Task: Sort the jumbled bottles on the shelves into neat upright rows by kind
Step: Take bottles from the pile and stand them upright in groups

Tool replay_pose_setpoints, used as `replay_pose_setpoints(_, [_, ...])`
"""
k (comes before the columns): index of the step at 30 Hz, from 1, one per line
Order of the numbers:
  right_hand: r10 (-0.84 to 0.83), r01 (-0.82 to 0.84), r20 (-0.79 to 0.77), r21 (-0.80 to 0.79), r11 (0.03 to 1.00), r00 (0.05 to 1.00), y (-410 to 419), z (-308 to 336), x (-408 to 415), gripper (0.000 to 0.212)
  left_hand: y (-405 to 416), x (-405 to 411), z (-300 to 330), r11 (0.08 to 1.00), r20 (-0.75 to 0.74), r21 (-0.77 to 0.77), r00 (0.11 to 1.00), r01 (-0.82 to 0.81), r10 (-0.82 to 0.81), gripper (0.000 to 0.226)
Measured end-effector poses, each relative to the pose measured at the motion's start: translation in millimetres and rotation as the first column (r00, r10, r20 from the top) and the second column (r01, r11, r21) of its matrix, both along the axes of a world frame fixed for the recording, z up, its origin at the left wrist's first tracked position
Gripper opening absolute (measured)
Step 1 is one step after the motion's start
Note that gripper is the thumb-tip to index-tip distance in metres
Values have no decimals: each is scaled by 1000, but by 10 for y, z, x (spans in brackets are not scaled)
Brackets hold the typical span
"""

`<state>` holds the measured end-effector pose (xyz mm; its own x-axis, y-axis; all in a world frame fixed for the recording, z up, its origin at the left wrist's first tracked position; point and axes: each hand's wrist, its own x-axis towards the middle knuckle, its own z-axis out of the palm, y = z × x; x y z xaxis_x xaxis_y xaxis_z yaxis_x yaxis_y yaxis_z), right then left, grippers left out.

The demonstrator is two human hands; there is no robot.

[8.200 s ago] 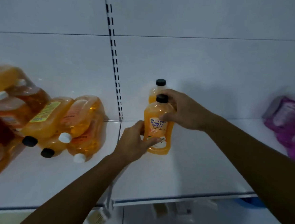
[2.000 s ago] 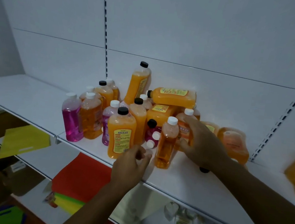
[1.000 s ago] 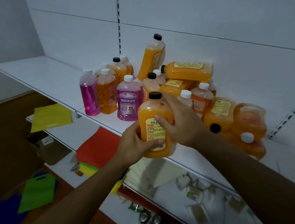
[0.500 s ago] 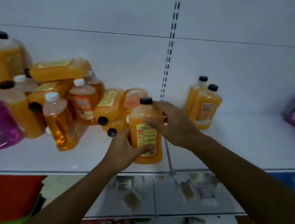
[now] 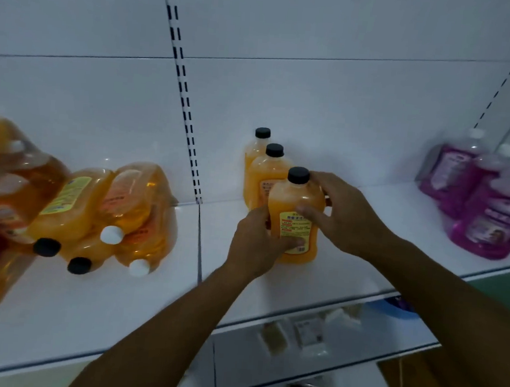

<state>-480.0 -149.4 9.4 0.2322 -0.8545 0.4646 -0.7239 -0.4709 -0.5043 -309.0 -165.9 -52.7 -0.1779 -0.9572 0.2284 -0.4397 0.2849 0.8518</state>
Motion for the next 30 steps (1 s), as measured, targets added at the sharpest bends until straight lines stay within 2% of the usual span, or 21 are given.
replay_pose_setpoints(3, [-35,35,13,3,999,999,-136,-30,-255,49,-103,-245,12,1000,-5,-22,1000,-15,15,56])
replay_pose_setpoints(8, [-36,36,63,-9,999,997,-324,-52,-410,49,-212,-375,49,994,83,-72,993,-82,88,50])
replay_pose_setpoints(16, [18,-18,119,1,1000,993,-408,-127,-258,51,-199,-181,0,980,146,-128,974,-153,171,49])
replay_pose_setpoints(21, [21,-19,75,-16,1000,997,-390,-124,-95,58,-125,54,-38,983,175,-101,969,-156,172,55])
replay_pose_setpoints(23, [-20,28,84,-99,995,996,-358,-98,-14,68,-66,193,-49,980,210,-102,960,-169,187,55])
replay_pose_setpoints(26, [-91,99,39,-352,931,995,-303,17,191,71,42,459,-41,973,234,-119,947,-197,220,53])
replay_pose_setpoints(28, [-66,68,20,-482,874,998,-260,97,397,68,116,665,-31,972,225,-124,949,-199,223,46])
replay_pose_setpoints(30, [-11,4,-12,-507,862,1000,-215,142,667,65,187,893,-23,970,207,-140,952,-200,226,38])
